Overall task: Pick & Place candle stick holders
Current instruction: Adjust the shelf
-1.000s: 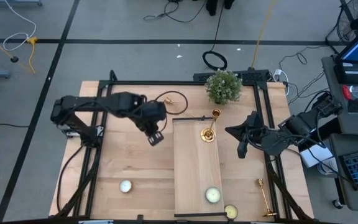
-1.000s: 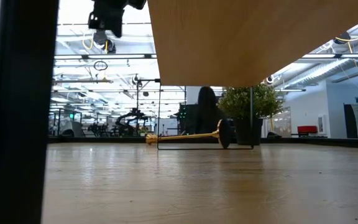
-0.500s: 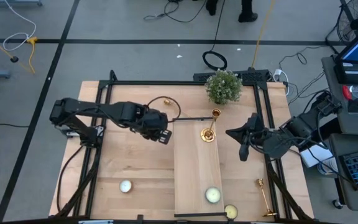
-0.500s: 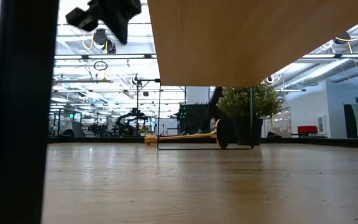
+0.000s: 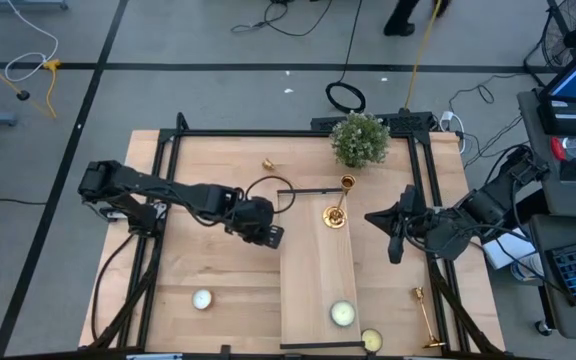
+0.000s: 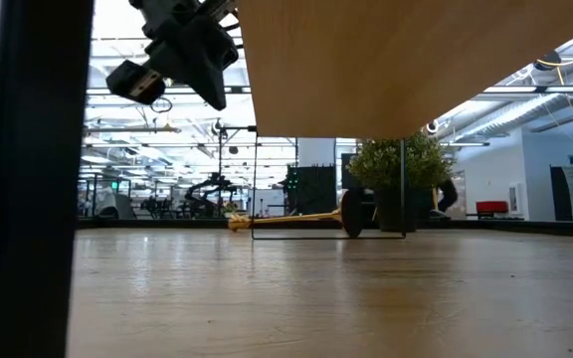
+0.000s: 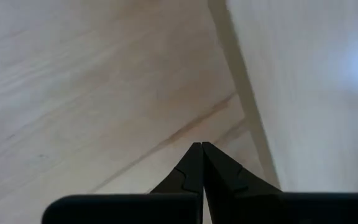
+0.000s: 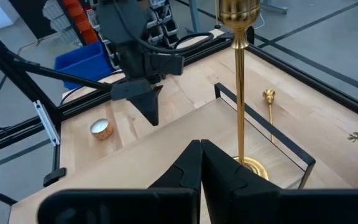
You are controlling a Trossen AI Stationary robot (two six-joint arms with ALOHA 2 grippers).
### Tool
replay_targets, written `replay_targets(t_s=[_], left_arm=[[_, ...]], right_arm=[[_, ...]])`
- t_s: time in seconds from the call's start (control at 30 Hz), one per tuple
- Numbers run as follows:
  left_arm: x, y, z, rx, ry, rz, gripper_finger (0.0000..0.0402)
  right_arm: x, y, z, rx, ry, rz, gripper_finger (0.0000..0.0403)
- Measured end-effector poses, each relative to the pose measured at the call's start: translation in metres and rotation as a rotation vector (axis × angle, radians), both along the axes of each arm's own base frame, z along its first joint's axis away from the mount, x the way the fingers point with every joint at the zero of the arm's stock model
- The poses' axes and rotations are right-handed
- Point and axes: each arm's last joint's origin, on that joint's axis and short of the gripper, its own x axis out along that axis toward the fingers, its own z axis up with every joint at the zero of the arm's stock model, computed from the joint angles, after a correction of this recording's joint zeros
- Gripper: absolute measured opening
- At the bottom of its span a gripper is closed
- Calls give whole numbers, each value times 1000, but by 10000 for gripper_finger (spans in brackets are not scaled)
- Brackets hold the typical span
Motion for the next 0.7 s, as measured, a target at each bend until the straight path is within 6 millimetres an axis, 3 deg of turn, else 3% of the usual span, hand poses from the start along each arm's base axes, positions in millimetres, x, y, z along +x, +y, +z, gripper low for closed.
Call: replay_targets(t_s=[0.7], left_arm=[[6, 3, 4, -22, -83, -85, 1]], right_arm=[[0, -1, 0, -14, -9, -22, 0]])
